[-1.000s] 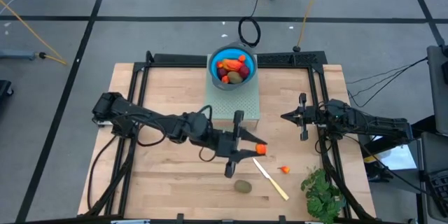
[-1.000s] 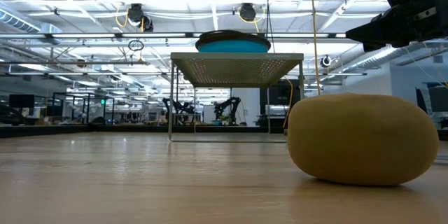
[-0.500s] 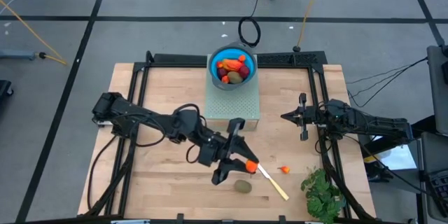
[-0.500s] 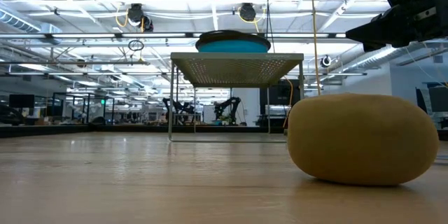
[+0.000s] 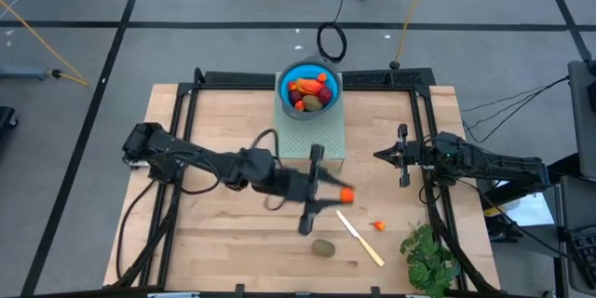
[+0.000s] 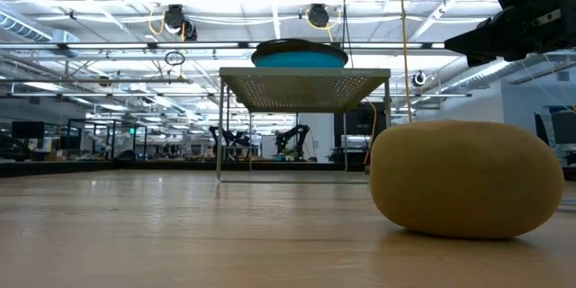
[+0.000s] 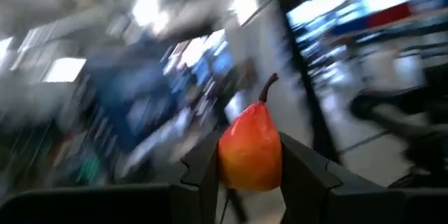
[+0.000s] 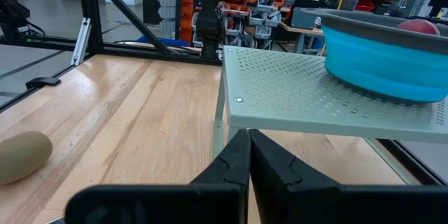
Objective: Pick & Place Fruit
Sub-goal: Put the peach into the blue strainer bowl on the shelf
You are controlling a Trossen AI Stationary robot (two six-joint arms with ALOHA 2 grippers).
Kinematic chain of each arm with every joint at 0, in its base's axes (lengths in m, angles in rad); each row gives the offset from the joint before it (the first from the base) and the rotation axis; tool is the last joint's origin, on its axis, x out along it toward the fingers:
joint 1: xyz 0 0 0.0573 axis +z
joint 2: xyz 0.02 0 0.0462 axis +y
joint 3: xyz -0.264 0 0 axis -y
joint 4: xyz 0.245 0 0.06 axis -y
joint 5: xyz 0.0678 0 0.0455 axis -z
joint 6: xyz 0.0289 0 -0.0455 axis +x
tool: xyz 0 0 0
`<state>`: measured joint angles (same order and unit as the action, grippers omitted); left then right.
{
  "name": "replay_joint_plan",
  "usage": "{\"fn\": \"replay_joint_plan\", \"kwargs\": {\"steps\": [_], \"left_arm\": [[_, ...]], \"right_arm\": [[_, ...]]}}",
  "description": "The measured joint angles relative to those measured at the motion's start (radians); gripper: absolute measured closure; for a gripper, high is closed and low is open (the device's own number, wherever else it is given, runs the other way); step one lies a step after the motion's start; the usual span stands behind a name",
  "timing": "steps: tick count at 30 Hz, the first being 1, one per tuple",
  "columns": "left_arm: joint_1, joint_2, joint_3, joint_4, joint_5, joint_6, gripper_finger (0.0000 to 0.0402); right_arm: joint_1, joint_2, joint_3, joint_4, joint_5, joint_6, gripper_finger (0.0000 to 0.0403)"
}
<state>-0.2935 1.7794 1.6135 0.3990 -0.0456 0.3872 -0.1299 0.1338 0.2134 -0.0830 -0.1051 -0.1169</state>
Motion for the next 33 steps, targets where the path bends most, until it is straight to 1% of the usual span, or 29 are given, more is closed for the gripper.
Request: {"fn": "replay_joint_plan", "kwargs": {"steps": [3, 5, 8, 13, 18, 21, 24, 33], "left_arm": [[0.008, 0.000, 0.000, -0.133, -0.198, -0.154, 0.0282], [0.016, 0.000, 0.000, -0.227, -0.281, -0.247, 0.0282], [0.034, 0.000, 0.000, -0.350, -0.369, -0.385, 0.0282], [0.073, 0.000, 0.000, -0.518, -0.447, -0.564, 0.0282], [0.122, 0.000, 0.000, -0.619, -0.461, -0.652, 0.0282], [0.158, 0.000, 0.000, -0.650, -0.462, -0.659, 0.0282], [0.197, 0.000, 0.000, -0.666, -0.462, -0.626, 0.0282], [0.334, 0.000, 0.000, -0.665, -0.451, -0.384, 0.0282]], "right_arm": [[0.000, 0.000, 0.000, 0.000, 0.000, 0.000, 0.0403], [0.000, 0.000, 0.000, 0.000, 0.000, 0.000, 0.0403], [0.000, 0.000, 0.000, 0.000, 0.000, 0.000, 0.0403], [0.000, 0.000, 0.000, 0.000, 0.000, 0.000, 0.0403], [0.000, 0.000, 0.000, 0.000, 0.000, 0.000, 0.0403], [0.000, 0.000, 0.000, 0.000, 0.000, 0.000, 0.0403], [0.000, 0.000, 0.000, 0.000, 0.000, 0.000, 0.0403], [0.000, 0.000, 0.000, 0.000, 0.000, 0.000, 0.0403]]}}
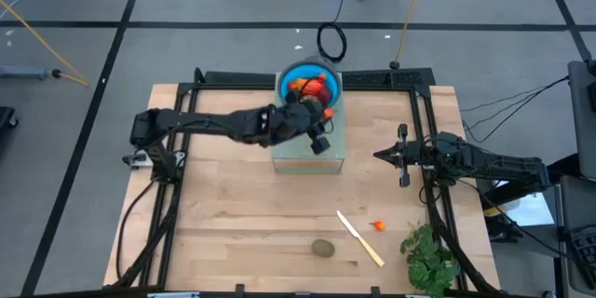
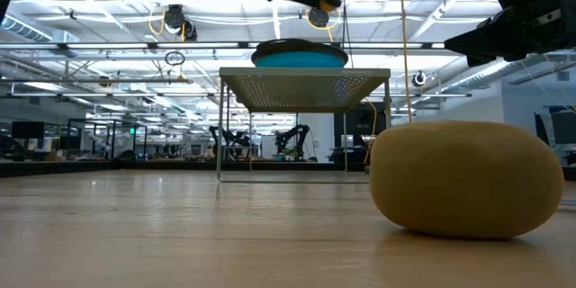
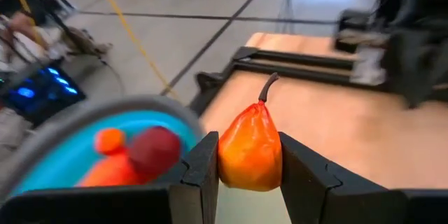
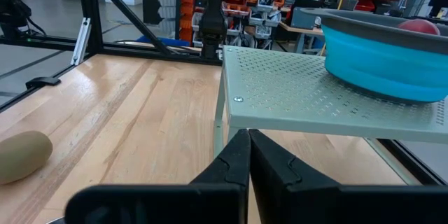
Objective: Pick & Place Fruit
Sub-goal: Put the peach into the blue strainer bowl on the shelf
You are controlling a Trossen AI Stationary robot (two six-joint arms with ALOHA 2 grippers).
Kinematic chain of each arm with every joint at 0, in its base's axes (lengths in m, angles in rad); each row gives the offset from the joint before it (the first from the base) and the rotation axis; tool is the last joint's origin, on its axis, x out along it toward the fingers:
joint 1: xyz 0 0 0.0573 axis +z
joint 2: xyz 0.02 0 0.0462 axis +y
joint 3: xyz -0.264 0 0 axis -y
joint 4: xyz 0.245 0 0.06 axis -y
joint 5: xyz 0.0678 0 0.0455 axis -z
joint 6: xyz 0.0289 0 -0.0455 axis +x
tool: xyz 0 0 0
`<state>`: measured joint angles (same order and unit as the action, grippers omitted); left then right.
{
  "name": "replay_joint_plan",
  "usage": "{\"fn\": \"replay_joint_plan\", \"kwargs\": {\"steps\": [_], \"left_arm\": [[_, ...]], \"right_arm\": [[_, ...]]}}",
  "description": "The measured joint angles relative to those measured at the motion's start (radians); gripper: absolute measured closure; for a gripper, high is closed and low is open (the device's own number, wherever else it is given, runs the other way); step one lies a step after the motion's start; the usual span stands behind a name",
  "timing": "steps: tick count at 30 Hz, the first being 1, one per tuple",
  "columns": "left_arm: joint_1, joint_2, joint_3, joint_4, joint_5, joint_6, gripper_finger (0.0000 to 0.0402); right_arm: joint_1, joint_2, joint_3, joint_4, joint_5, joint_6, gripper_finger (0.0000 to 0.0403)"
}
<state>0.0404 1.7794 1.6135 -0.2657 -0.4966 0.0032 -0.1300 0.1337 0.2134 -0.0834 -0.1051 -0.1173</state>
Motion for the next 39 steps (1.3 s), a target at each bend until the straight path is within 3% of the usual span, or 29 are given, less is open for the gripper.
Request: {"fn": "replay_joint_plan", "kwargs": {"steps": [8, 21, 32, 39], "left_arm": [[0.147, 0.000, 0.000, -0.006, 0.028, 0.156, 0.0282], [0.371, 0.000, 0.000, -0.114, 0.404, 0.016, 0.0282], [0.402, 0.000, 0.000, -0.236, 0.523, 0.014, 0.0282], [0.385, 0.000, 0.000, -0.261, 0.526, 0.014, 0.0282]], "right_arm": [[0.000, 0.000, 0.000, 0.000, 0.000, 0.015, 0.0403], [0.000, 0.000, 0.000, -0.005, 0.003, 0.053, 0.0403], [0.000, 0.000, 0.000, -0.005, 0.004, 0.053, 0.0403], [0.000, 0.000, 0.000, -0.005, 0.004, 0.053, 0.0403]]}}
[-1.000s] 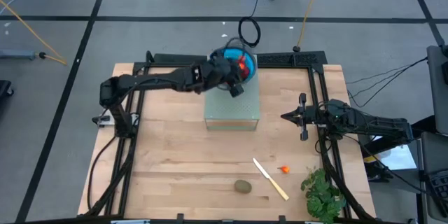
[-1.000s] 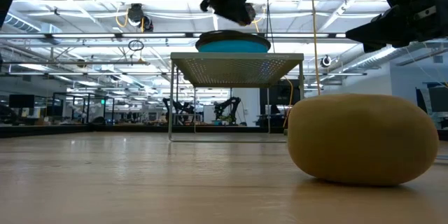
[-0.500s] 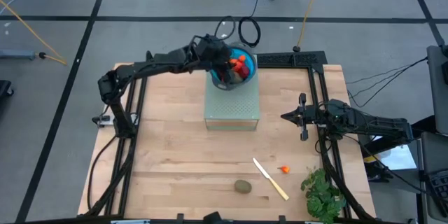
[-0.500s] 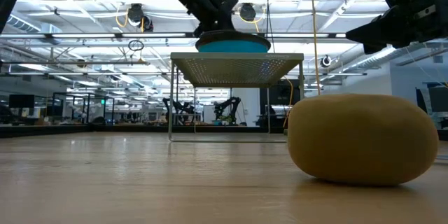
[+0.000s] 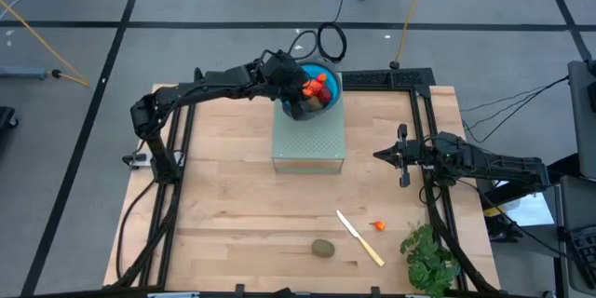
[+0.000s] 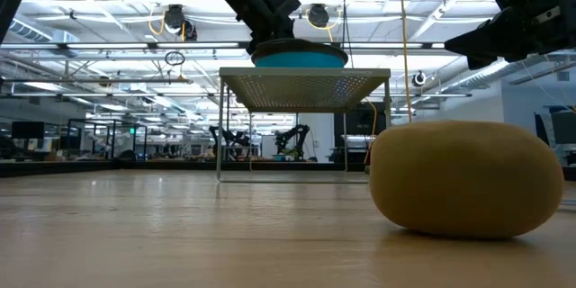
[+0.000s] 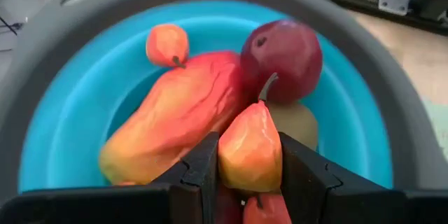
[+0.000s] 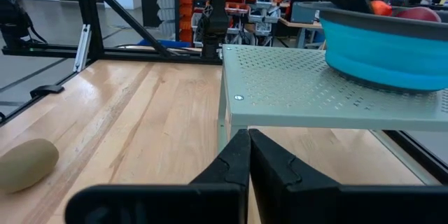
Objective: Pick & Place Fruit
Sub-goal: Put the peach into the blue strainer bowl on the shelf
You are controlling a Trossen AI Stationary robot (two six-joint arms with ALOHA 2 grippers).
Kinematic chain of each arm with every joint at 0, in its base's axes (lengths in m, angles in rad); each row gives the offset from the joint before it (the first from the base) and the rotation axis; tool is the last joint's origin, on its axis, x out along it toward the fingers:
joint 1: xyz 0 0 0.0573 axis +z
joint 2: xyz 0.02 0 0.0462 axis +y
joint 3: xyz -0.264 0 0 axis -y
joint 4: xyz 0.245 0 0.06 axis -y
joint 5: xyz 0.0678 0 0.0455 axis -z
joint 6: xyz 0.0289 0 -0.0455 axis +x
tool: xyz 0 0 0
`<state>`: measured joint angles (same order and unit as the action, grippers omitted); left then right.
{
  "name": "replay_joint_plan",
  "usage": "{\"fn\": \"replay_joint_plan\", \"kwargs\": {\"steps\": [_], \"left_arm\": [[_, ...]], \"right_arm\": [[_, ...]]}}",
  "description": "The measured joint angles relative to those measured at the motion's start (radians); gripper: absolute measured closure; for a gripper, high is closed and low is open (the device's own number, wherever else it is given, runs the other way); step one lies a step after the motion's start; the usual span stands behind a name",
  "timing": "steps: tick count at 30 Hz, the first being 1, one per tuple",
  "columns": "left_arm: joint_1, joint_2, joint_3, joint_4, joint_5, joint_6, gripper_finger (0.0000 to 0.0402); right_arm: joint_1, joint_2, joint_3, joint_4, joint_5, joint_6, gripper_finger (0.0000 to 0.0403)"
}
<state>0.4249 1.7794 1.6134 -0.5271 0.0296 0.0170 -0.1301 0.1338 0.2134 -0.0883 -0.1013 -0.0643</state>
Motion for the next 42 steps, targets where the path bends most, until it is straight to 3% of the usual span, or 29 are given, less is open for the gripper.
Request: {"fn": "replay_joint_plan", "kwargs": {"steps": [28, 42], "left_arm": [[-0.002, 0.000, 0.000, -0.019, -0.001, -0.169, 0.0282], [0.037, 0.000, 0.000, -0.016, 0.111, -0.378, 0.0273]], "right_arm": [[0.000, 0.000, 0.000, 0.000, 0.000, 0.000, 0.0403], [0.000, 0.000, 0.000, 0.000, 0.000, 0.000, 0.0403]]}}
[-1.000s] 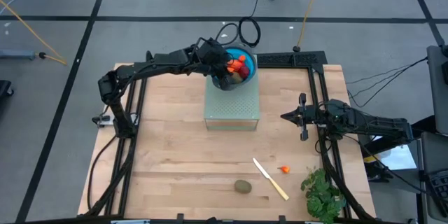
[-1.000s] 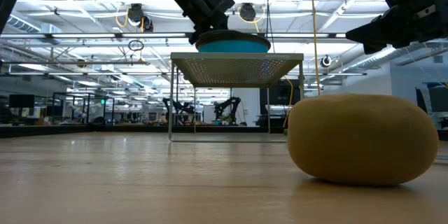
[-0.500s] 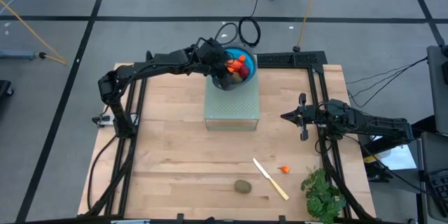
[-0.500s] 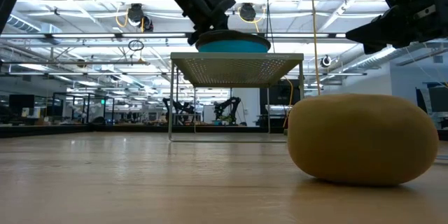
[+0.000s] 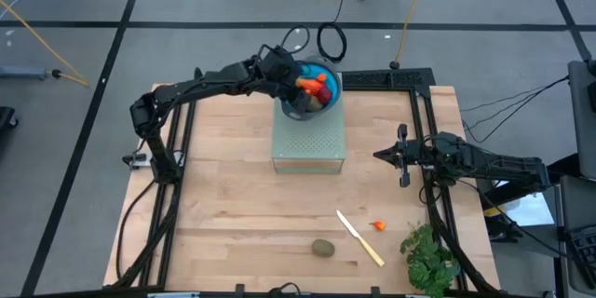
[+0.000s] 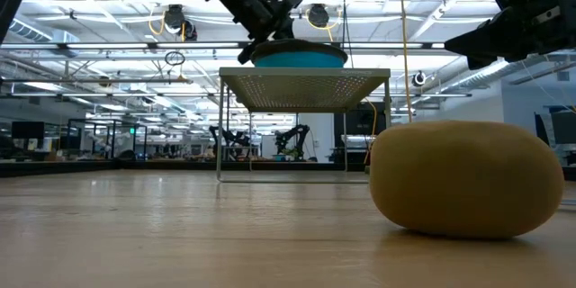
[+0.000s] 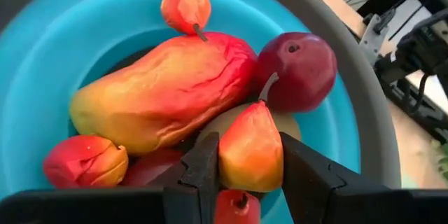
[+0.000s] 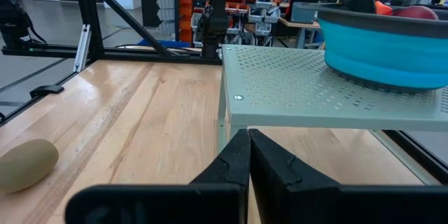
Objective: Pick & Place Fruit
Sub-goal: Put the peach into the blue strainer bowl on the shelf
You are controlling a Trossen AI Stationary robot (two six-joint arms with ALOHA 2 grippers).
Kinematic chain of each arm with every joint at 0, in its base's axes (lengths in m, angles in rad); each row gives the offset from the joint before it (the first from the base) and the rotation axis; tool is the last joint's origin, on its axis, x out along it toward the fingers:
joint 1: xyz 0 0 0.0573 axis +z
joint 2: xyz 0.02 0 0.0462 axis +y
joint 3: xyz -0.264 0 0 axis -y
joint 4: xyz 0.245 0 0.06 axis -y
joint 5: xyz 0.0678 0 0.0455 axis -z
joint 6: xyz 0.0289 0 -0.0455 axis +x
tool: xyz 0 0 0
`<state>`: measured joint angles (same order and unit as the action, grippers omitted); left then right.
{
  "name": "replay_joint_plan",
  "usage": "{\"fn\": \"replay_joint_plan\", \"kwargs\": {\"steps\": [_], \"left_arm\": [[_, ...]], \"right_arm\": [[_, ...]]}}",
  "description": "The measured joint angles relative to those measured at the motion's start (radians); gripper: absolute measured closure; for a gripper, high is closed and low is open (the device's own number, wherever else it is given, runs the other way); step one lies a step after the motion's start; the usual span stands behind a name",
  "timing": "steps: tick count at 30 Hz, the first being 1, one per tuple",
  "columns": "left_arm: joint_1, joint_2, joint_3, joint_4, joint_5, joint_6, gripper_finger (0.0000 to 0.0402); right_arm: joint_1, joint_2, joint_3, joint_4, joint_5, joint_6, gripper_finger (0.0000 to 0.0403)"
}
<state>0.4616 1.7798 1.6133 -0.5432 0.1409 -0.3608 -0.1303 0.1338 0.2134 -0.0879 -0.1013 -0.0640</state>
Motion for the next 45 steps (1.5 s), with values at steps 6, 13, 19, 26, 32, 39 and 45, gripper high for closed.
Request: {"fn": "replay_joint_plan", "kwargs": {"steps": [6, 13, 19, 26, 32, 39, 45], "left_arm": [[0.001, 0.000, 0.000, 0.003, 0.000, -0.046, 0.0230], [0.000, 0.000, 0.000, 0.023, 0.000, -0.068, 0.0203], [-0.007, -0.005, 0.000, 0.082, -0.002, -0.060, 0.0206], [-0.013, -0.052, 0.000, 0.082, -0.011, -0.067, 0.0224], [-0.041, -0.137, 0.000, 0.083, -0.012, -0.107, 0.0244], [-0.126, -0.238, 0.000, 0.084, -0.048, -0.152, 0.0274], [-0.243, -0.285, 0.000, 0.084, -0.153, -0.122, 0.0303]], "right_arm": [[0.000, 0.000, 0.000, 0.000, 0.000, 0.000, 0.0403], [0.000, 0.000, 0.000, 0.000, 0.000, 0.000, 0.0403], [0.000, 0.000, 0.000, 0.000, 0.000, 0.000, 0.0403], [0.000, 0.000, 0.000, 0.000, 0.000, 0.000, 0.0403], [0.000, 0.000, 0.000, 0.000, 0.000, 0.000, 0.0403], [0.000, 0.000, 0.000, 0.000, -0.003, 0.000, 0.0403], [0.000, 0.000, 0.000, 0.001, -0.004, 0.000, 0.0403]]}}
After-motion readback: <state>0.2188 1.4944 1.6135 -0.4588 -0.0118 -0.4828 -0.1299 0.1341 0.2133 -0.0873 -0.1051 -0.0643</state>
